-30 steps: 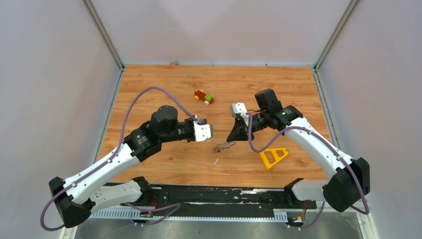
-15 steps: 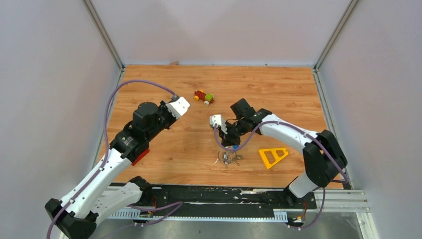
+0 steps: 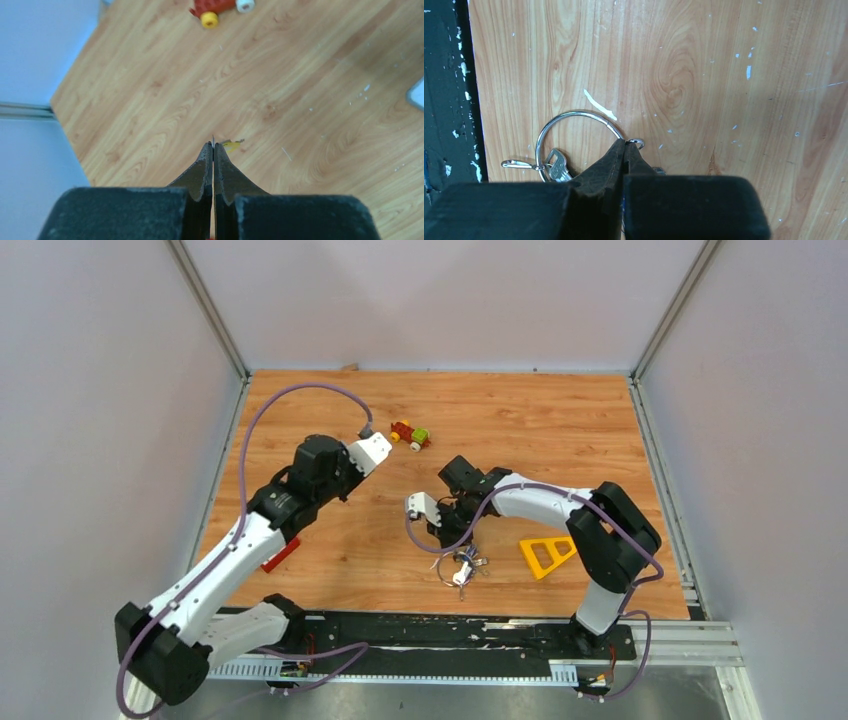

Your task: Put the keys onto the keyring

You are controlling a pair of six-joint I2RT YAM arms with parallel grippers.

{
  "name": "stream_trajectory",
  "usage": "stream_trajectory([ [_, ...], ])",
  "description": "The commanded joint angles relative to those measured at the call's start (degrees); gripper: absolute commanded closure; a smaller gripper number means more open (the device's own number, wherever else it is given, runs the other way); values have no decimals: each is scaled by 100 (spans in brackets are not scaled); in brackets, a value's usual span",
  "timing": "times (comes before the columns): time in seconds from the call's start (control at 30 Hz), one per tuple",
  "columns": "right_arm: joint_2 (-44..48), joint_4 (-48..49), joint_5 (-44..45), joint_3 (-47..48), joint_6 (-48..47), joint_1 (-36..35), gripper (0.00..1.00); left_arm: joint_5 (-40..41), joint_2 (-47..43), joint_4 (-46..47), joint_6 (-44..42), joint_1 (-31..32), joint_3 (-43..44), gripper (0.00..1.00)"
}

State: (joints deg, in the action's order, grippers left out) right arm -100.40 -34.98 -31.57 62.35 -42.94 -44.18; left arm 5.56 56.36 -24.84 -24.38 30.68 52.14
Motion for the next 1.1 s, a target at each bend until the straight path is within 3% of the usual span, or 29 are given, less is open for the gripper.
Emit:
stream_trajectory([
  [0.0,231,51,-230,133,-67,-3,100,-292,601,-151,-34,-35,64,100],
  [0.4,1208,-272,-1406,-111,-397,487,100,-1459,2466,-413,113,-42,310,91],
  [0.47,1357,-331,-1608,-153,-465,546,100,-1533,2660,-418,130,-39,340,82],
  [0.67,1895,-679,-2422,-160,-961,697,100,-1922,2450,-374,-139,-44,411,18],
  [0.7,1958,-809,-2596,-129,-1100,718,100,-2130,2222,-377,-268,-44,415,12],
  [0.8,2107,-1248,-3146,31,-1626,728,100,-3235,1655,-409,-794,-36,400,4],
  [0.97,2124,-1874,-3890,380,-2395,732,100,-5663,864,-413,-2324,162,132,1],
  [1.07,2125,-2152,-4089,548,-2652,734,100,-5957,813,-104,-2431,524,58,0],
])
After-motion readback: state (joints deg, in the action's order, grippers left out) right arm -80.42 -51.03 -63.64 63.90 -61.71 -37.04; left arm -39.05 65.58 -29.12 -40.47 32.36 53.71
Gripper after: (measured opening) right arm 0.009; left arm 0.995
